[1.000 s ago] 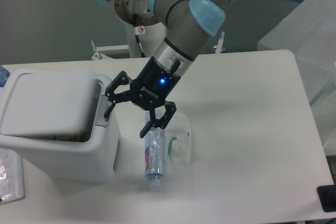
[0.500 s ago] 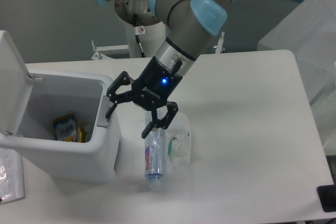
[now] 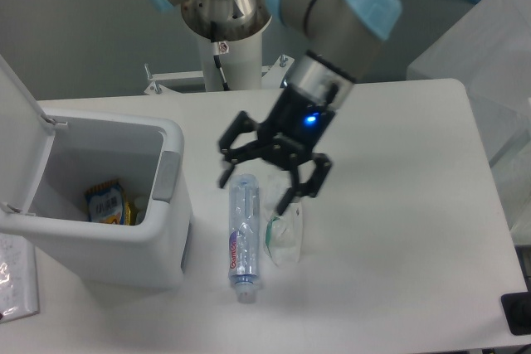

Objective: Open the trash can

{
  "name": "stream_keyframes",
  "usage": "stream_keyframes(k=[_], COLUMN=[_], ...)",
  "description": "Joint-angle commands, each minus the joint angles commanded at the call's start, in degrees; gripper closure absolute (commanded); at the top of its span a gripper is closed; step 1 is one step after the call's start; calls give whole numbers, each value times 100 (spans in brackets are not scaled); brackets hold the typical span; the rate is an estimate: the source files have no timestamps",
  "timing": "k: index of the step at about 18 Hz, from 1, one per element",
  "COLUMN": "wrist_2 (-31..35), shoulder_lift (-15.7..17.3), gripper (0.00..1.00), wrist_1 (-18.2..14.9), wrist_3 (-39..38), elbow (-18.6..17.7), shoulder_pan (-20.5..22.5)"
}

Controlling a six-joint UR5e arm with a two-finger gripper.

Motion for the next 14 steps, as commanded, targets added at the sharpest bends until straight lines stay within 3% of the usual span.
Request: stream_keyframes(k=[4,8,11,14], wrist_2=[1000,2995,3489,3965], shoulder_lift=[-149,-316,-483,-641], gripper=[0,0,0,0], wrist_1=[0,9,26,289], wrist_3=[1256,2882,3604,3799], elbow=[-61,-202,-150,-88], shoulder_pan=[203,185,247,317])
